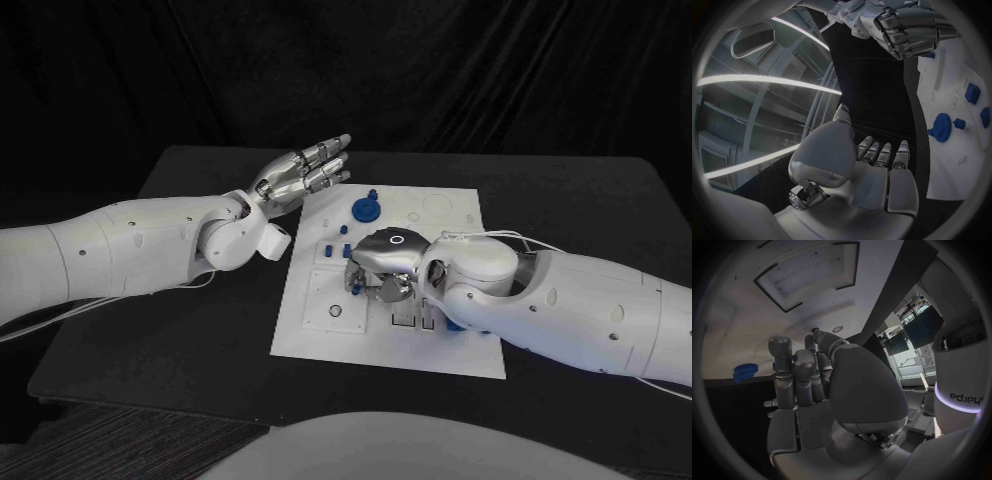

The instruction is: Assemble the parts on the task board

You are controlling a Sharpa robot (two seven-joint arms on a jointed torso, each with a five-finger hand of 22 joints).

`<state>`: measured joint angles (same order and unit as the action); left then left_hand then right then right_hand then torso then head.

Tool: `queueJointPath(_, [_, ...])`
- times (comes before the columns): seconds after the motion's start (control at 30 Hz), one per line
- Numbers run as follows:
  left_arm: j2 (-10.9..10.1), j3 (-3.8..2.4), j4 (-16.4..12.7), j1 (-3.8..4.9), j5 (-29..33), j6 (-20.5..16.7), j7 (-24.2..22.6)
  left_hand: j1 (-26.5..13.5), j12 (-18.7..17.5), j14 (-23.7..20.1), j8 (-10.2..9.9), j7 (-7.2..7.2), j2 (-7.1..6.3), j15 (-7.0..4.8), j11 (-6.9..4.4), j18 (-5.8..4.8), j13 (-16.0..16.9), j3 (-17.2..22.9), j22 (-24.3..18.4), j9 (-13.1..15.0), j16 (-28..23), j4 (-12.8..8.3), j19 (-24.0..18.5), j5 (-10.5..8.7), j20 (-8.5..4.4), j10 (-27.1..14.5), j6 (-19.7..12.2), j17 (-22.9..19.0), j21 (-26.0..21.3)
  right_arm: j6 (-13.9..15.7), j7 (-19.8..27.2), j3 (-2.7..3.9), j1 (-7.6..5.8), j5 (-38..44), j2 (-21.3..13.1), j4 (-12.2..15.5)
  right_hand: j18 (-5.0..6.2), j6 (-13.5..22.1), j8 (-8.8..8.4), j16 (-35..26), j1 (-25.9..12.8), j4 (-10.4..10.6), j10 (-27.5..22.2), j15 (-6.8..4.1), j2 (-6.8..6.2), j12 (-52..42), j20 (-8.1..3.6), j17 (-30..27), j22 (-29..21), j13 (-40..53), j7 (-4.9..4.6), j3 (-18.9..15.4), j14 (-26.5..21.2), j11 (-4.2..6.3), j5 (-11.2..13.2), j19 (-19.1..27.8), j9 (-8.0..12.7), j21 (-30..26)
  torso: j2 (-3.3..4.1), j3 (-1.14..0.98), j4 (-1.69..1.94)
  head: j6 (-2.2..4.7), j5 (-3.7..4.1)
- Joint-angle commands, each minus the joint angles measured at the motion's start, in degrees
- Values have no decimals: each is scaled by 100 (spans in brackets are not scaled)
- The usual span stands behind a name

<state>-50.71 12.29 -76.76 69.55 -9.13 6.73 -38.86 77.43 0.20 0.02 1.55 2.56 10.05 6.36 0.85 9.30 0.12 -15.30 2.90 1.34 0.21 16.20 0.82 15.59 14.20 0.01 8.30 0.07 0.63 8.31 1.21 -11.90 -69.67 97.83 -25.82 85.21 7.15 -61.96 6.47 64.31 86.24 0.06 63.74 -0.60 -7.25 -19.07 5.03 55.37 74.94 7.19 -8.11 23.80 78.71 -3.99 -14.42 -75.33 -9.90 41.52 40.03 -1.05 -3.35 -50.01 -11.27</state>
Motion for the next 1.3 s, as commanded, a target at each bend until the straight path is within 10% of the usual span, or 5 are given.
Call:
queueJointPath(0.03, [11, -5, -9, -7, 40, 74, -522, 60, -14, -2, -2, 16, 7, 37, 40, 99, -7, 41, 12, -6, -21, -8, -1, 25, 36, 13, -27, -7, 12, -146, -134, 1, 22, 33, 17, 0, 86, 70, -50, -28, -78, -27, -48, 15, 6, 42, 4, -14, 435, 2, 4, -7, -71, -25, 10, 51, 16, -38, 0, -1, 1, 1, 7])
queueJointPath(0.43, [5, -5, -19, -7, 40, 79, -518, 114, -10, -2, -13, -8, 5, 71, 76, 100, -3, 55, 27, -9, -21, -38, 8, 77, 68, 24, -61, -7, 18, -255, -213, 1, 41, 234, 39, -5, 118, 386, -258, -68, -182, -18, -168, 22, -28, 54, 37, -68, 403, 52, 39, -45, -164, -9, 114, 150, 95, -157, 1, 0, -2, 1, -5])
queueJointPath(0.77, [-6, -5, -33, -8, 40, 80, -509, 126, -10, -2, -9, -1, 4, 80, 79, 101, -3, 58, 31, -7, -21, -45, 10, 88, 74, 25, -51, -7, 20, -165, -346, 1, 49, 286, 26, -6, 153, 1240, -289, -135, -435, 90, -445, 46, -119, 49, 70, -157, 334, 155, 532, -208, -270, -53, 234, 268, 285, -434, 0, -3, -3, 1, -8])
queueJointPath(1.0, [-19, -5, -37, -8, 40, 78, -500, 126, -10, -2, -9, -1, 4, 80, 79, 101, -3, 58, 31, -7, -21, -45, 10, 88, 74, 25, -51, -7, 20, 586, -484, 1, 39, 595, -230, 125, 178, 1526, -274, -141, -686, 260, -1100, 61, -191, 156, 95, -182, 267, 182, 750, -561, -291, -171, 385, 294, 377, -675, 0, -4, 0, 1, -14])
queueJointPath(1.3, [0, -5, -24, -9, 40, 63, -505, 135, -9, -2, -5, 2, 3, 90, 83, 101, -2, 59, 6, -4, -21, -49, 4, 94, 78, 27, -36, -7, 14, 1256, -238, 2, -411, 84, -924, 499, 122, 1350, -185, 24, -651, 649, -1879, 82, -64, 440, 117, -37, 326, -130, 622, -1192, -52, -284, 492, -49, 435, -393, -1, -1, 1, 1, -11])
